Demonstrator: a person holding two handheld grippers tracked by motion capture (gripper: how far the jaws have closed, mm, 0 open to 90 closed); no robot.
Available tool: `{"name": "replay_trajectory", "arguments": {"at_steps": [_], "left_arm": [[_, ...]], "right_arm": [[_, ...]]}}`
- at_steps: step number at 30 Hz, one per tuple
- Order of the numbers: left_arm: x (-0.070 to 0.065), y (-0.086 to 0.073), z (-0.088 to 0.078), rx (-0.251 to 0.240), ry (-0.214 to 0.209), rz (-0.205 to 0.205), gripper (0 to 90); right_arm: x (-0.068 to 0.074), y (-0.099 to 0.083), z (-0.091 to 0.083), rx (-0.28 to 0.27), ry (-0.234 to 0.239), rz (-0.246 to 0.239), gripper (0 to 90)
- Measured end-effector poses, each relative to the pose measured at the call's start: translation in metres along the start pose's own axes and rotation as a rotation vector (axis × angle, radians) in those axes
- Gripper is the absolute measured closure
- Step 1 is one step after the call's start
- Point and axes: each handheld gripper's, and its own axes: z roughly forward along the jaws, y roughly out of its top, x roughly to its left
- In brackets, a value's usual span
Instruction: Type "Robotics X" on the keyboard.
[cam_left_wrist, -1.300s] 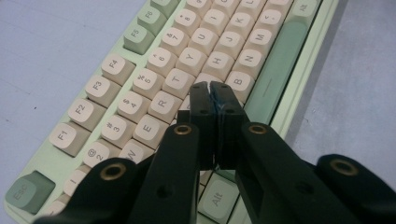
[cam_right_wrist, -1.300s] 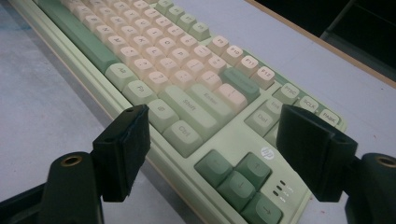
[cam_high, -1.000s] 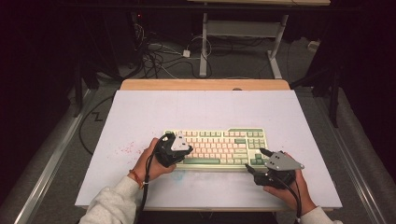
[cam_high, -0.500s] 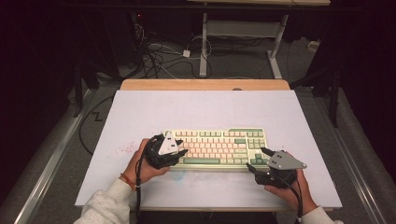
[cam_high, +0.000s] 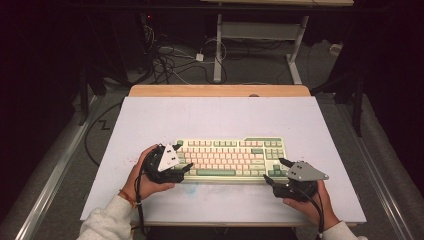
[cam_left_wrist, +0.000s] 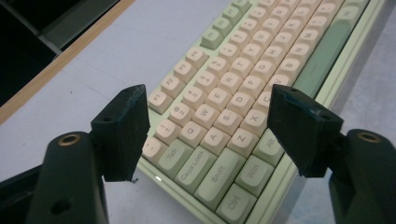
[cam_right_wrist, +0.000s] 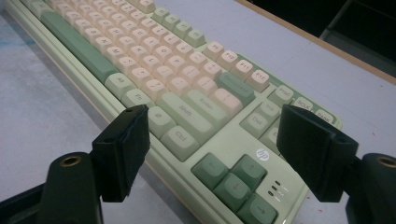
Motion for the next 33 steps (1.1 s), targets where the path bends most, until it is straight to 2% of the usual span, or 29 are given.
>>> {"name": "replay_trajectory", "arguments": {"at_steps": [8, 17, 22, 27, 33], "left_arm": [[0.001, -0.020, -0.004, 0.024, 0.032, -0.034, 20.8], [0.000, -0.043, -0.011, 0.057, 0.034, -0.090, 19.9], [-0.002, -0.053, -0.013, 0.098, 0.019, -0.108, 27.8], [-0.003, -0.057, -0.019, 0.090, 0.005, -0.130, 37.6], [0.004, -0.057, -0.024, 0.072, -0.003, -0.174, 49.8]], "right_arm": [[0.003, 0.001, 0.001, 0.001, 0.009, -0.002, 25.7], [0.005, 0.001, 0.003, 0.007, 0.010, -0.006, 25.5], [0.006, 0.002, 0.004, 0.009, 0.005, -0.009, 24.9], [0.009, 0.004, 0.006, 0.008, 0.008, -0.010, 23.2], [0.010, 0.004, 0.007, 0.009, 0.009, -0.008, 20.2]]}}
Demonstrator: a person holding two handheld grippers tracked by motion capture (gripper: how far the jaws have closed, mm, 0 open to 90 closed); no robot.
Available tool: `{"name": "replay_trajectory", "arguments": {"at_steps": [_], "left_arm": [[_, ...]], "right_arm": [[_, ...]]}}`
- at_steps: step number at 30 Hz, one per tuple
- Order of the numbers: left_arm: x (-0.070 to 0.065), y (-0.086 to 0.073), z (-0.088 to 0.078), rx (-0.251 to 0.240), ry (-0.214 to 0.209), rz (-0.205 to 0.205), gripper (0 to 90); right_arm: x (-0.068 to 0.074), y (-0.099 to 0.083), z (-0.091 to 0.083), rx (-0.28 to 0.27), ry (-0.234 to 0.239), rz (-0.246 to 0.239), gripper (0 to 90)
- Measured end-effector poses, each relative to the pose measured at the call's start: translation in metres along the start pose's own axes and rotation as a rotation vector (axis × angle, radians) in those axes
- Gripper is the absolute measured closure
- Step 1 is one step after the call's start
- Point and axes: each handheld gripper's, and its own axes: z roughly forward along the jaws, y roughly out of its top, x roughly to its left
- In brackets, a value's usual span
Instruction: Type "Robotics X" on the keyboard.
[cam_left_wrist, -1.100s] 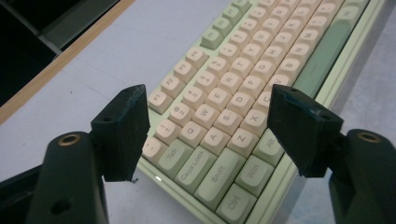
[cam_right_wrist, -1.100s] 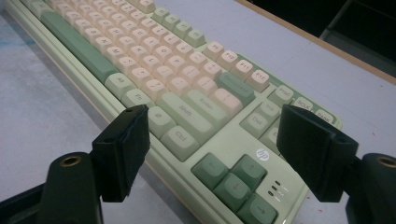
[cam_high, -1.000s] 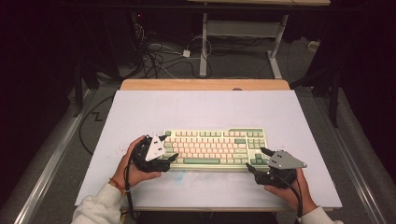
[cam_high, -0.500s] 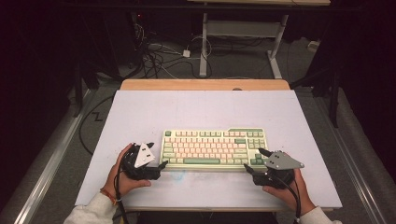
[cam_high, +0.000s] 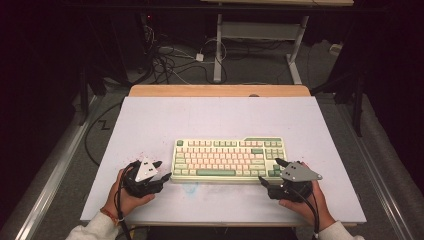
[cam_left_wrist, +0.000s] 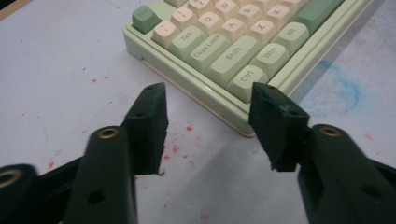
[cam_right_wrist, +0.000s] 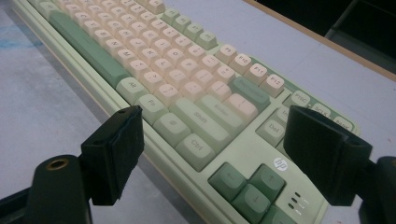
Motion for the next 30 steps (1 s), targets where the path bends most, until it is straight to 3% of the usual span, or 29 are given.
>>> {"name": "replay_trajectory", "arguments": {"at_steps": [7, 11, 17, 30], "left_arm": [[0.001, 0.010, 0.000, -0.006, -0.066, -0.021, 77.5], [-0.003, 0.023, 0.004, -0.010, -0.087, -0.001, 86.2], [-0.007, 0.045, 0.016, 0.000, -0.113, 0.023, 87.7], [-0.012, 0.076, 0.054, 0.068, -0.161, 0.075, 87.7]], "right_arm": [[0.000, 0.000, 0.000, 0.001, -0.002, 0.000, 20.1], [0.001, 0.000, 0.001, 0.007, -0.003, 0.001, 20.1], [0.002, 0.000, 0.002, 0.013, -0.004, -0.009, 20.2], [0.003, -0.001, 0.004, 0.029, 0.006, -0.018, 20.5]]}}
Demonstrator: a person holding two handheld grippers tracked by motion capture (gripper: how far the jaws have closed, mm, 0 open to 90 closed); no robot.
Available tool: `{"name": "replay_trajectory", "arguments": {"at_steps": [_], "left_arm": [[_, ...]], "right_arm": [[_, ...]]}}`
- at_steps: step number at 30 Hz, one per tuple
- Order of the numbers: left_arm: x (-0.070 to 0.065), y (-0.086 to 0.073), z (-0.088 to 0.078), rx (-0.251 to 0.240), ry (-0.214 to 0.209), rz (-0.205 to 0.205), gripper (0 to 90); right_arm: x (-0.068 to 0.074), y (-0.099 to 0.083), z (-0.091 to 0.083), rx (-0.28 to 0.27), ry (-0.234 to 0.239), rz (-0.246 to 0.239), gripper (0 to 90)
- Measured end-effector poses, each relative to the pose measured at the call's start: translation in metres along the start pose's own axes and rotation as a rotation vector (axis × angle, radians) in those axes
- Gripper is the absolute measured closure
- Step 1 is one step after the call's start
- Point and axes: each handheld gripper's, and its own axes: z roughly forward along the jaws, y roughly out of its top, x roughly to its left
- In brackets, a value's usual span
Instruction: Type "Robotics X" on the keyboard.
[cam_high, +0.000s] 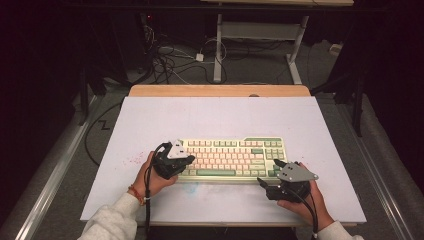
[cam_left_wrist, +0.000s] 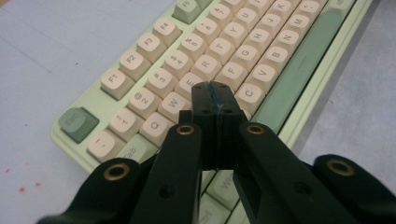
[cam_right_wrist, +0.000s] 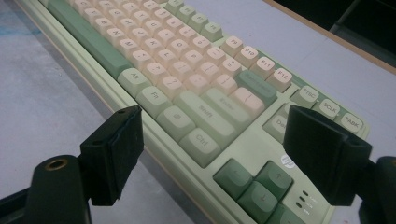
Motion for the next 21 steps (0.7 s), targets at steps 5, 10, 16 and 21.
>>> {"name": "replay_trajectory", "arguments": {"at_steps": [5, 10, 16, 21], "left_arm": [[0.003, 0.005, 0.006, 0.017, -0.004, -0.004, 87.6], [0.006, 0.007, 0.010, 0.027, 0.001, -0.015, 87.6], [0.011, 0.010, 0.019, 0.032, 0.003, -0.004, 87.5], [0.005, 0.013, 0.021, 0.044, 0.020, 0.033, 87.5]], "right_arm": [[0.000, 0.000, 0.000, 0.003, 0.004, 0.013, 20.9], [-0.006, -0.001, 0.003, 0.006, 0.039, 0.064, 21.8], [-0.001, -0.003, 0.006, 0.041, 0.016, 0.006, 21.7], [0.000, -0.004, 0.005, 0.040, 0.008, -0.009, 21.6]]}}
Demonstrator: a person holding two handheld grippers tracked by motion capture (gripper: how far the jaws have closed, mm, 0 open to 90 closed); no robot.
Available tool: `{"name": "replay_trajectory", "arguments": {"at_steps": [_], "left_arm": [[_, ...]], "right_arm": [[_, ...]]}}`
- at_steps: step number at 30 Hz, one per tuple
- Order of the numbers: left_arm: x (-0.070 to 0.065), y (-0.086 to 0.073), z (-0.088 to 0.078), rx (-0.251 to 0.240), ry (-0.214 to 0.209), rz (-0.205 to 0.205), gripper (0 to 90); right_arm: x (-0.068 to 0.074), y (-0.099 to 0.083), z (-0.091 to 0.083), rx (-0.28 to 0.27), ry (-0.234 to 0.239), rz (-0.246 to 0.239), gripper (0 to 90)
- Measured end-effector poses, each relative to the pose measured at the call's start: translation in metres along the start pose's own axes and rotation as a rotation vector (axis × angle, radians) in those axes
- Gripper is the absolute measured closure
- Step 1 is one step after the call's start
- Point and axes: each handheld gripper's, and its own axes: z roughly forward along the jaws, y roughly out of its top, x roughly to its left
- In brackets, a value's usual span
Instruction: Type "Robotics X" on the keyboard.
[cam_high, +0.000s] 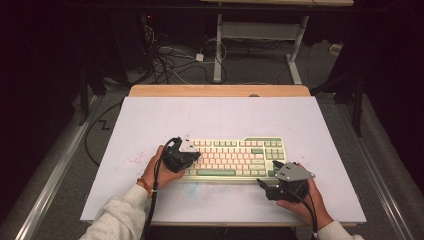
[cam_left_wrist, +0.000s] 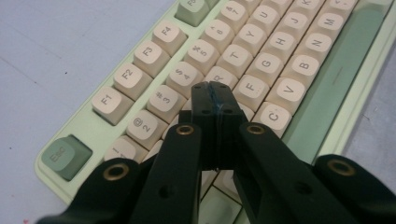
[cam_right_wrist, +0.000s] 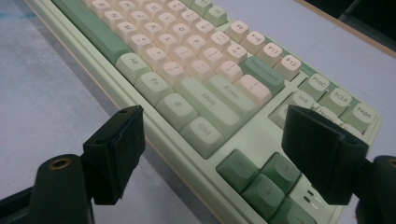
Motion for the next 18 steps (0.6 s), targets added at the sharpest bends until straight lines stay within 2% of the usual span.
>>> {"name": "replay_trajectory", "arguments": {"at_steps": [11, 18], "left_arm": [[0.0005, -0.0035, -0.0068, -0.007, 0.000, -0.014, 87.3], [-0.0037, -0.0022, -0.0056, 0.002, -0.002, 0.009, 87.5]], "right_arm": [[0.0020, 0.0004, -0.0001, 0.003, -0.003, -0.019, 21.6], [0.0030, 0.0007, 0.0005, 0.009, -0.005, -0.026, 21.9]]}}
